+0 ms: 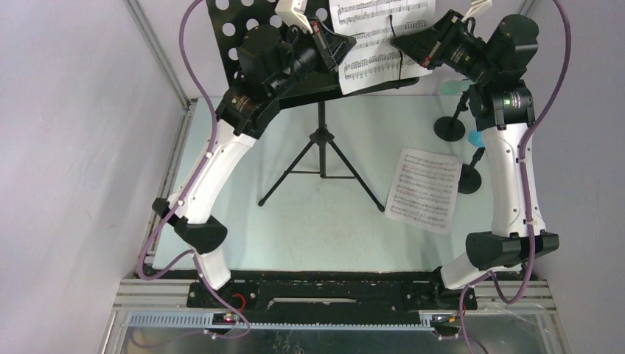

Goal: Pack up the instrument practice props

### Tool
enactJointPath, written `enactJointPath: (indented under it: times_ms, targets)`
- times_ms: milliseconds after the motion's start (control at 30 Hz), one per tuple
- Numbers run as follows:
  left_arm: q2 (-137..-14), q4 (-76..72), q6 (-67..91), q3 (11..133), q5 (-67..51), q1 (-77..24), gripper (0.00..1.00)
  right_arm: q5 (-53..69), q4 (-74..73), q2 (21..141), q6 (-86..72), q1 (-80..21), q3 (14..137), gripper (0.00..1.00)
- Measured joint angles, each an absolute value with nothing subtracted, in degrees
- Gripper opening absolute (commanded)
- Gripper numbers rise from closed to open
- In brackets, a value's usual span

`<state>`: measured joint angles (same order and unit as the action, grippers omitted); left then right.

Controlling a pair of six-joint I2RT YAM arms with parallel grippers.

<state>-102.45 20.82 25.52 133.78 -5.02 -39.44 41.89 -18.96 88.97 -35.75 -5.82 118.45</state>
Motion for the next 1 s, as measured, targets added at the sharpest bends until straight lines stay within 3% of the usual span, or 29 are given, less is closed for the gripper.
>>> enactJointPath:
  times_ms: [533,733,1000]
  targets:
    - [-88.36,23.16,21.30,122.78,4.43,-38.41,0.00,41.34,-17.39,88.07,-35.73,-5.82,116.92,0.00]
    - [-77.89,23.94,18.74,116.40,7.44,-38.41,0.00,40.56,-18.11,87.72,-34.92,-5.82,116.77,0.39]
    - [-68.29,28.64,15.66,110.87,3.88,-38.44,0.00,38.41,-21.63,80.66,-29.28,-5.80,110.24,0.67]
